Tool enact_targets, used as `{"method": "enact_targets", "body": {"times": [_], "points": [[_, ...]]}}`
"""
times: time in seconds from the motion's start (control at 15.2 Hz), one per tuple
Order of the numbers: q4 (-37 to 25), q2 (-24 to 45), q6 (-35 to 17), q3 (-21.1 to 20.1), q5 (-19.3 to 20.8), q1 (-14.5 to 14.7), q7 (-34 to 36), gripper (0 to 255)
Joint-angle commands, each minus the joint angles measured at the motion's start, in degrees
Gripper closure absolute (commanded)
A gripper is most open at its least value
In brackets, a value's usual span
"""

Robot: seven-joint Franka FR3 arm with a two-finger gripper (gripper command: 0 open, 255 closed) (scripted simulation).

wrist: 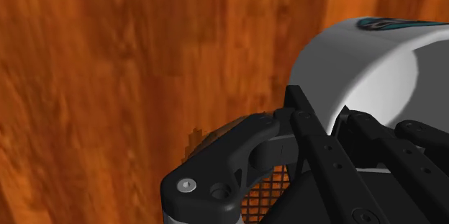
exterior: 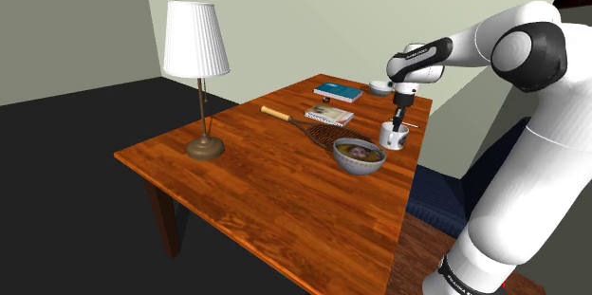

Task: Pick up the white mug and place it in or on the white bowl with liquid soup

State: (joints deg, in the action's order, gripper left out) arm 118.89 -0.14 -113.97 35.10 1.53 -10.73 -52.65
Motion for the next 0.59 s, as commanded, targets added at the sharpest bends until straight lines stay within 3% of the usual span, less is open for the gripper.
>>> {"method": "enact_targets", "body": {"times": [0.0, 0.53], "points": [[-1.3, -0.3, 1.6, 0.0, 0.2, 0.0, 0.0, 255], [-5.7, -2.2, 7.6, -0.3, 1.2, 0.2, 0.7, 255]]}}
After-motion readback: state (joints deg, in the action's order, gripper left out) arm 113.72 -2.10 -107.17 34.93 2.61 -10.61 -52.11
